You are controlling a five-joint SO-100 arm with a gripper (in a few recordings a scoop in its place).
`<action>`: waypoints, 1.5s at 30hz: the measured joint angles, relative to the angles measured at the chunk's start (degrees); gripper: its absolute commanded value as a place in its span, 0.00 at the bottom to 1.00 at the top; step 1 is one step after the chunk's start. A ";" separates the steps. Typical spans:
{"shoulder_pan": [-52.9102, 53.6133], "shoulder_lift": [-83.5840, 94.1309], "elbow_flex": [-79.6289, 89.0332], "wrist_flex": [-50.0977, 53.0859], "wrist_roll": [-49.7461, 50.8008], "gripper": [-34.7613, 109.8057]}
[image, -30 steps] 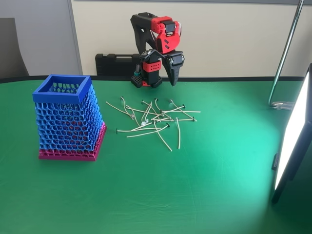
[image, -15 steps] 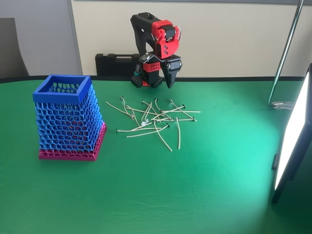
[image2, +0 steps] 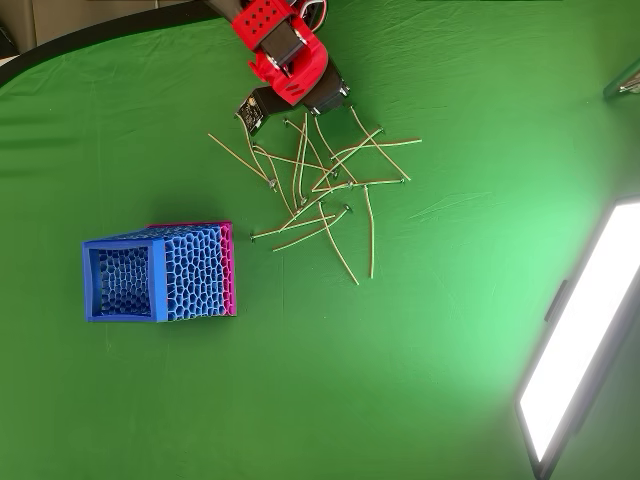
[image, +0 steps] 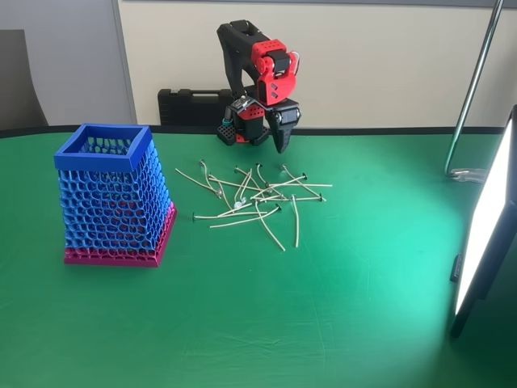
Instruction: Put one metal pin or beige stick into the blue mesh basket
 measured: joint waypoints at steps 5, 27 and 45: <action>0.09 -0.18 1.58 -1.58 0.00 0.38; -0.70 -2.90 5.36 -6.86 0.53 0.36; -1.05 -4.13 8.88 -12.39 0.53 0.35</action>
